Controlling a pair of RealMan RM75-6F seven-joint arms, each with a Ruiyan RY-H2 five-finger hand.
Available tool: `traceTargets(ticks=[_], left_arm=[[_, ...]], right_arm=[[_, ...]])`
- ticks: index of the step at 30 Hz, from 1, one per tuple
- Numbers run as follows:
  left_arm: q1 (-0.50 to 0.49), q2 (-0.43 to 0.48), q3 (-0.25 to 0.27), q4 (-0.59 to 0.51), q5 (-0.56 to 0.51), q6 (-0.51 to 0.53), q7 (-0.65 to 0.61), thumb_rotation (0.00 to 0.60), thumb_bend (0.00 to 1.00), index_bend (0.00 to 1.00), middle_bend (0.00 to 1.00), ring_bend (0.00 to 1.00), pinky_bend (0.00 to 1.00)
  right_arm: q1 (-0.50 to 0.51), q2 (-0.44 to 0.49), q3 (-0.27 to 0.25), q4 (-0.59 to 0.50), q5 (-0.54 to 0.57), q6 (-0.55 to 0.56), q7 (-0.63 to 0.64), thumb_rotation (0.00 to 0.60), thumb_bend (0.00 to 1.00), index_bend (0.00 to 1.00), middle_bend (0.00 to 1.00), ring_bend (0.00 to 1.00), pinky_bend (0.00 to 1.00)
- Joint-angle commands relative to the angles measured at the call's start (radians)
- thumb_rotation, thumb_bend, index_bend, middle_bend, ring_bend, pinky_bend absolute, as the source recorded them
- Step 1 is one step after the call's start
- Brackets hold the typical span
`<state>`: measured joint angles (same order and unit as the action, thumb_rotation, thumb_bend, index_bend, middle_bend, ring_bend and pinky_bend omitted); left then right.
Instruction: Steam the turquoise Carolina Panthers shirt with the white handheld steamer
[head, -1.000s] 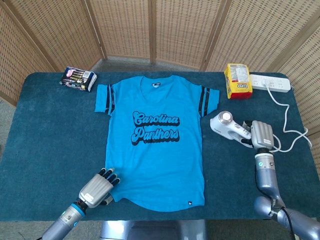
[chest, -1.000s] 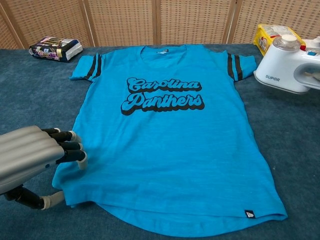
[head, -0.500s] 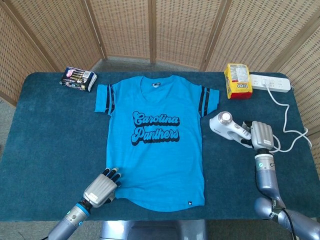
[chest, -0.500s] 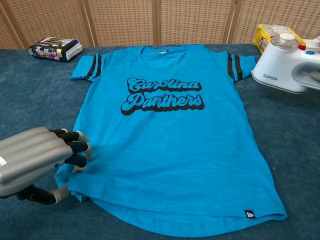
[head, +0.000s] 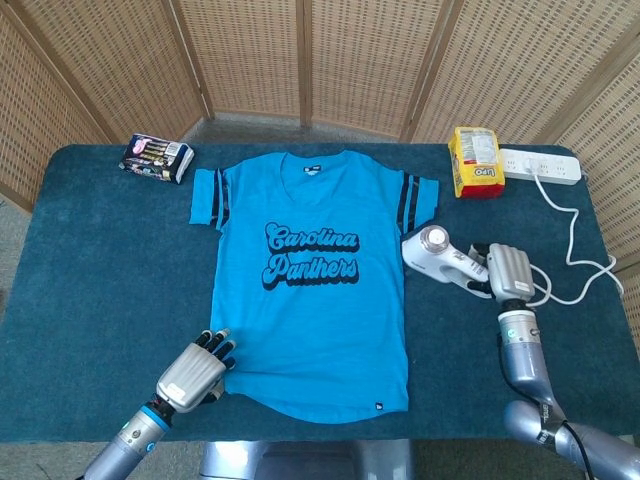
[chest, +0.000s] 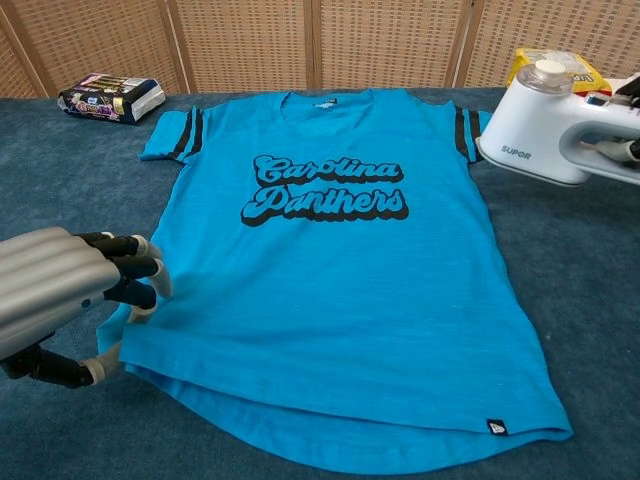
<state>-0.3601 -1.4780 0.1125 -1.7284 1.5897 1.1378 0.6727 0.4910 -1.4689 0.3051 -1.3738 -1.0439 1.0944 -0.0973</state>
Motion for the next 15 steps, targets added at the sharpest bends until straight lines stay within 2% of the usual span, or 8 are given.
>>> traceTargets(ticks=[1, 15], left_arm=[[0.001, 0.004, 0.000, -0.004, 0.005, 0.005, -0.005, 0.387, 0.50, 0.59, 0.29, 0.16, 0.25], [0.002, 0.011, -0.008, -0.011, 0.000, 0.011, -0.014, 0.386, 0.49, 0.59, 0.29, 0.16, 0.25]], right_arm=[[0.004, 0.001, -0.010, -0.020, -0.003, -0.002, -0.020, 0.600, 0.31, 0.70, 0.72, 0.75, 0.72], [0.016, -0.054, -0.082, -0.010, -0.039, -0.016, -0.090, 0.600, 0.31, 0.70, 0.72, 0.75, 0.72]])
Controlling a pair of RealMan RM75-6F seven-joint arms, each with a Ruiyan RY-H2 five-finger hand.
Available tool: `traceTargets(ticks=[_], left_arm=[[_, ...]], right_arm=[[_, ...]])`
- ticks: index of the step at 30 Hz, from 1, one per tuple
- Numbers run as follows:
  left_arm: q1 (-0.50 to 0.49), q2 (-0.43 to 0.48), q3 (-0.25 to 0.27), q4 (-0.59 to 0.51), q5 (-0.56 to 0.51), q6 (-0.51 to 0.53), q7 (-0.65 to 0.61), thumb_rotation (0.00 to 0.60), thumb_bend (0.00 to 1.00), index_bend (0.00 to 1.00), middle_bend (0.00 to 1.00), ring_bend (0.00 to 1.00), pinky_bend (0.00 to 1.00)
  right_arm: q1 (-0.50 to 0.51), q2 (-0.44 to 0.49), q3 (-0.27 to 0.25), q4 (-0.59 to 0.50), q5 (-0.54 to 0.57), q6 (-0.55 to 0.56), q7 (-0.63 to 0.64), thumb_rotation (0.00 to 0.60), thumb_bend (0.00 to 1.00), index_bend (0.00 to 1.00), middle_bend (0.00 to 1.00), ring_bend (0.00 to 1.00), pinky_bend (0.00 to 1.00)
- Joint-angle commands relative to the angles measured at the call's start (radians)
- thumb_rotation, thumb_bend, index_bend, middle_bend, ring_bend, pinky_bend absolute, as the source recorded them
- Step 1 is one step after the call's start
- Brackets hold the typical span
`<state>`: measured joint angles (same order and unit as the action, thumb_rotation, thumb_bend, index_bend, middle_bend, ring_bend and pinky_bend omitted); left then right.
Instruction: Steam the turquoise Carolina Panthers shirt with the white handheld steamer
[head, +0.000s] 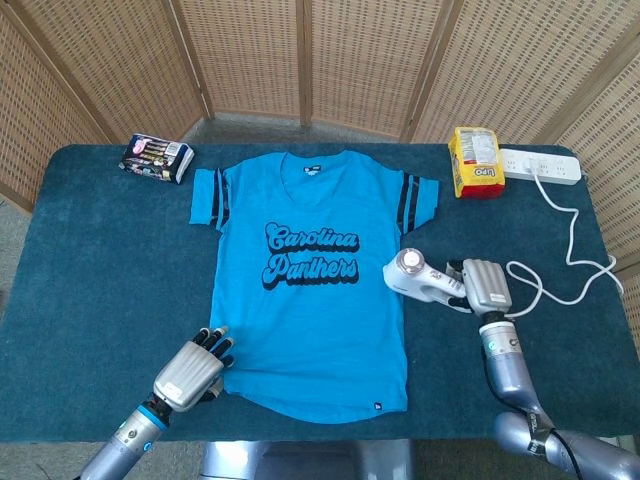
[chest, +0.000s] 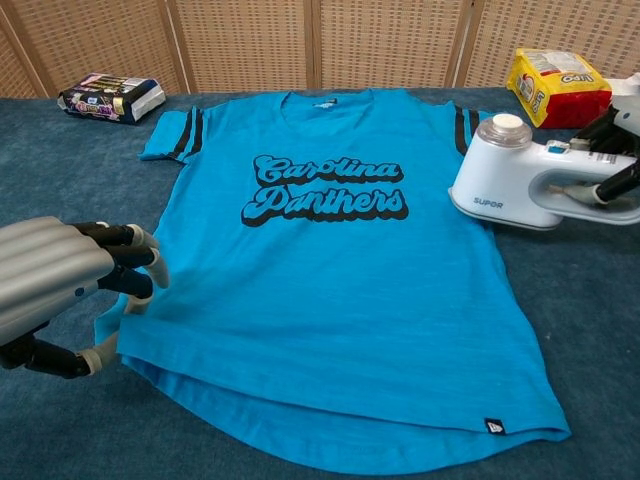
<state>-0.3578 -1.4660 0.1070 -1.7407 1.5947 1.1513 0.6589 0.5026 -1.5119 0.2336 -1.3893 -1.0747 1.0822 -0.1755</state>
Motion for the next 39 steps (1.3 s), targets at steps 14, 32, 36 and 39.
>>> traceTargets(ticks=[14, 32, 36, 39], left_arm=[[-0.010, -0.015, -0.015, 0.005, -0.032, -0.022, 0.000, 0.389, 0.49, 0.59, 0.29, 0.16, 0.25], [-0.017, -0.024, -0.013, 0.017, -0.041, -0.030, -0.015, 0.389, 0.49, 0.59, 0.29, 0.16, 0.25], [-0.017, -0.026, -0.012, 0.018, -0.043, -0.028, -0.020, 0.388, 0.49, 0.59, 0.29, 0.16, 0.25], [-0.015, -0.026, -0.012, 0.020, -0.043, -0.025, -0.022, 0.391, 0.49, 0.59, 0.29, 0.16, 0.25]], right_arm=[[0.037, -0.104, -0.051, 0.000, -0.034, -0.014, -0.104, 0.600, 0.31, 0.70, 0.72, 0.75, 0.72], [0.079, -0.186, -0.065, -0.034, -0.047, -0.010, -0.220, 0.600, 0.31, 0.70, 0.72, 0.75, 0.72], [0.083, -0.190, -0.064, -0.047, -0.047, -0.005, -0.236, 0.600, 0.31, 0.70, 0.72, 0.75, 0.71], [0.079, -0.180, -0.063, -0.054, -0.045, 0.003, -0.240, 0.600, 0.31, 0.70, 0.72, 0.75, 0.71]])
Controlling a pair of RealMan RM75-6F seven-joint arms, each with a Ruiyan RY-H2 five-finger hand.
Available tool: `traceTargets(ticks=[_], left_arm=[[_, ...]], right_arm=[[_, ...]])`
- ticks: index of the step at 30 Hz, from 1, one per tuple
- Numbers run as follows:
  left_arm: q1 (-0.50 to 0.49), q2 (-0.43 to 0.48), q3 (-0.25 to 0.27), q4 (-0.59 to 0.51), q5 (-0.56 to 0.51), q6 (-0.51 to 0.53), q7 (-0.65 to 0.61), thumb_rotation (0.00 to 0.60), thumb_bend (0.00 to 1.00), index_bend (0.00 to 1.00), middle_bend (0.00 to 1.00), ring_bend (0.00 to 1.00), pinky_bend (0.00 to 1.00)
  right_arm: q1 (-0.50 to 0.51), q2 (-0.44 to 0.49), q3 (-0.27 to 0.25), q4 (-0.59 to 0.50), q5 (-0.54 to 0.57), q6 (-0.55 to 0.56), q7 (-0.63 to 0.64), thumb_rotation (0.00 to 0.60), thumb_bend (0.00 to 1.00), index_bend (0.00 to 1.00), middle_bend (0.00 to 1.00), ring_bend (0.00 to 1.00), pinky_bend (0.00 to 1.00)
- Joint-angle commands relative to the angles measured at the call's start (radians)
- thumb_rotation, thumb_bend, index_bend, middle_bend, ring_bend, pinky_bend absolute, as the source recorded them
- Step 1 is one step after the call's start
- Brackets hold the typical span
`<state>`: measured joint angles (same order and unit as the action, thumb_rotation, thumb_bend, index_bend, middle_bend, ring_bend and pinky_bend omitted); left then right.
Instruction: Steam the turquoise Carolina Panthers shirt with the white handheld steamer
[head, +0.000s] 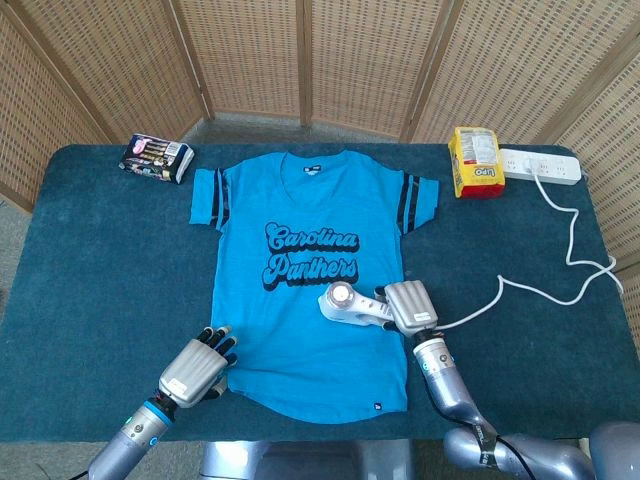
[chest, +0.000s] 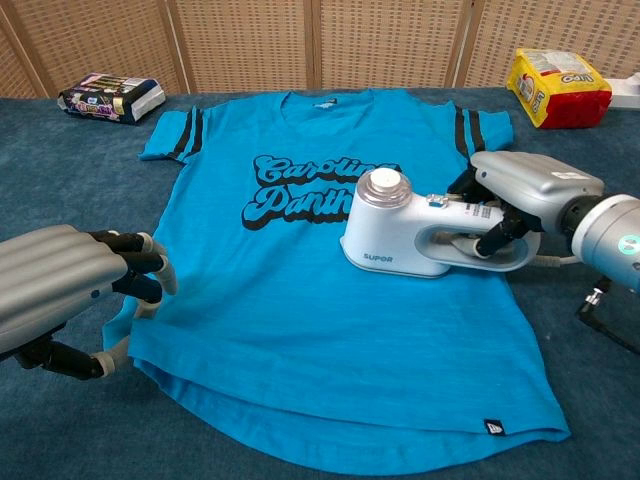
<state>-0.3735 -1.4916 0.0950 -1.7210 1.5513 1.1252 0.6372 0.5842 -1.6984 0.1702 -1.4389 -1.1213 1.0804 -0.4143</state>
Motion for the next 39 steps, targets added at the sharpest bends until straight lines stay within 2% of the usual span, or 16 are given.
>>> traceTargets(ticks=[1, 16, 26, 39], left_arm=[[0.001, 0.000, 0.001, 0.001, 0.001, 0.002, -0.001, 0.389, 0.49, 0.59, 0.29, 0.16, 0.25], [-0.002, -0.007, 0.001, 0.006, -0.003, 0.000, 0.006, 0.385, 0.49, 0.58, 0.29, 0.16, 0.25], [-0.003, -0.010, -0.001, 0.007, -0.012, -0.002, 0.004, 0.391, 0.49, 0.59, 0.29, 0.16, 0.25], [-0.004, -0.005, 0.000, 0.013, -0.009, 0.002, -0.018, 0.389, 0.49, 0.59, 0.29, 0.16, 0.25]], right_arm=[[-0.007, 0.014, 0.001, -0.007, 0.002, 0.009, -0.001, 0.600, 0.31, 0.70, 0.72, 0.75, 0.71], [-0.044, 0.089, -0.008, -0.012, -0.003, 0.029, 0.035, 0.600, 0.31, 0.70, 0.72, 0.75, 0.71], [-0.010, 0.037, 0.003, -0.008, 0.001, -0.002, 0.021, 0.600, 0.31, 0.70, 0.72, 0.75, 0.70], [0.047, -0.056, 0.016, -0.009, 0.030, -0.014, -0.081, 0.600, 0.31, 0.70, 0.72, 0.75, 0.69]])
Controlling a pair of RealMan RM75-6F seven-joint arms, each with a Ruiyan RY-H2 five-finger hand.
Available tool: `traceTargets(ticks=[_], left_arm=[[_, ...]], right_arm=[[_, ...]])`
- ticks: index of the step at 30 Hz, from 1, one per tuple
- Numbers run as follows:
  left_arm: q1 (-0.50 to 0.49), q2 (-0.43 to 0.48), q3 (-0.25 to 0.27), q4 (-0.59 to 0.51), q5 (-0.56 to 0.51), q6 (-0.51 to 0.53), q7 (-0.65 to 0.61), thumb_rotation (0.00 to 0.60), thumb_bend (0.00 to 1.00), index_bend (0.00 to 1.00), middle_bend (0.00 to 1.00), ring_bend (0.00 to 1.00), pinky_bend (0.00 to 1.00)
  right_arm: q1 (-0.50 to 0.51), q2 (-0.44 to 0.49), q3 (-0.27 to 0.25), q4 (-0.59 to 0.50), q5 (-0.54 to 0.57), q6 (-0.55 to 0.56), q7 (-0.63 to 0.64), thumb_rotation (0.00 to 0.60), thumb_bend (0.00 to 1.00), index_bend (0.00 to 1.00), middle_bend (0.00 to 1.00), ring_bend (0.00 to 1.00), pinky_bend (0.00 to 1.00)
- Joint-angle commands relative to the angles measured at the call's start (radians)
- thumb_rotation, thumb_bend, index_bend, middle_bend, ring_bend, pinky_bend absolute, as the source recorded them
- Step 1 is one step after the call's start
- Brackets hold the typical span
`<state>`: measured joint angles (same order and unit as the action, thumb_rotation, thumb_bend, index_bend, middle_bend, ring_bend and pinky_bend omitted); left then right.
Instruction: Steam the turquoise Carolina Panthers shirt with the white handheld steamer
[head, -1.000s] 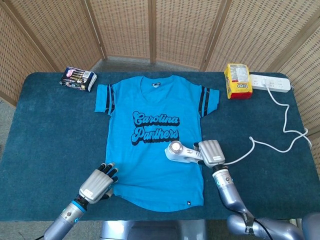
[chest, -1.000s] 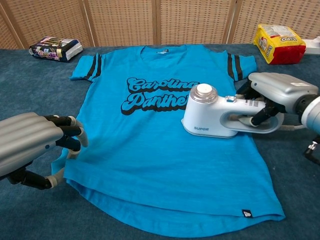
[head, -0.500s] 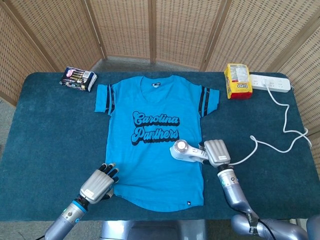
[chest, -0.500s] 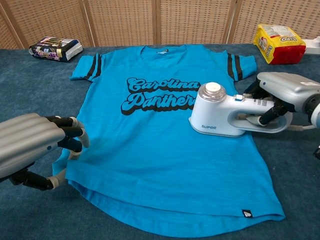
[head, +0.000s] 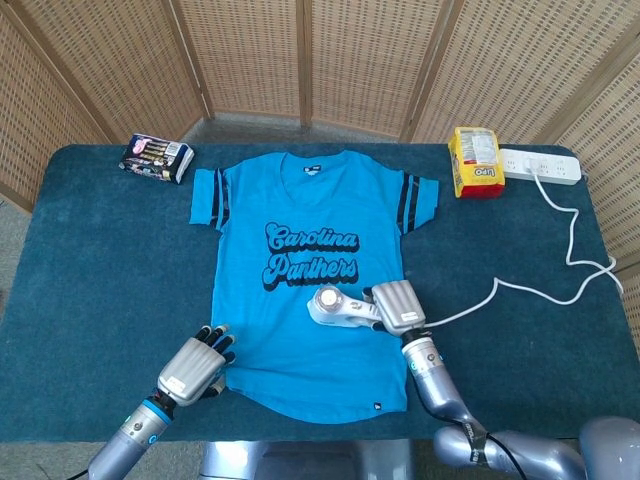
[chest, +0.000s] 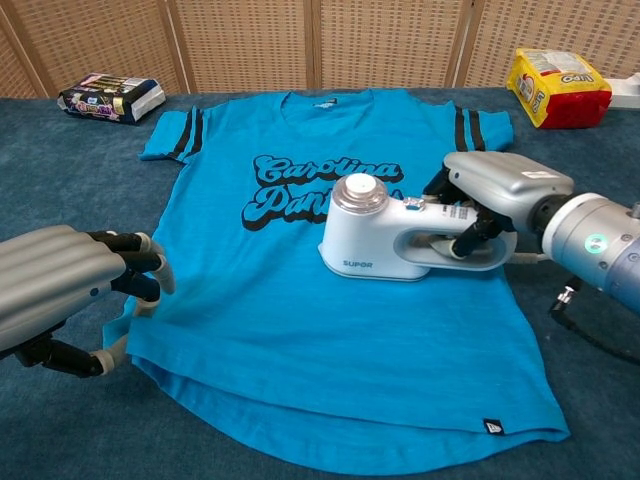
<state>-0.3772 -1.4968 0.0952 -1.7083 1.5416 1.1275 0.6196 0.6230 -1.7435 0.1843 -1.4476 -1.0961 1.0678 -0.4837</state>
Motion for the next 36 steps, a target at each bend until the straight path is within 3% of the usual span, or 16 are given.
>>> traceTargets(ticks=[1, 8, 23, 36], left_arm=[[0.000, 0.000, 0.000, 0.000, 0.000, 0.000, 0.000, 0.386, 0.49, 0.59, 0.29, 0.16, 0.25], [0.001, 0.001, 0.002, -0.002, 0.003, 0.004, -0.001, 0.389, 0.49, 0.59, 0.29, 0.16, 0.25], [0.002, 0.005, 0.007, 0.006, 0.002, 0.002, 0.001, 0.389, 0.49, 0.59, 0.29, 0.16, 0.25], [0.003, 0.007, 0.008, 0.004, 0.000, 0.003, 0.000, 0.394, 0.49, 0.59, 0.29, 0.16, 0.25]], right_arm=[[0.011, -0.016, 0.003, -0.001, 0.007, -0.002, -0.017, 0.600, 0.31, 0.69, 0.72, 0.75, 0.69], [0.017, -0.022, 0.003, -0.009, 0.015, 0.010, -0.045, 0.600, 0.31, 0.69, 0.72, 0.75, 0.69], [-0.043, 0.089, -0.009, -0.021, 0.019, 0.056, 0.004, 0.600, 0.31, 0.69, 0.72, 0.75, 0.69], [-0.012, 0.036, -0.003, 0.016, 0.019, 0.018, 0.008, 0.600, 0.31, 0.69, 0.72, 0.75, 0.69]])
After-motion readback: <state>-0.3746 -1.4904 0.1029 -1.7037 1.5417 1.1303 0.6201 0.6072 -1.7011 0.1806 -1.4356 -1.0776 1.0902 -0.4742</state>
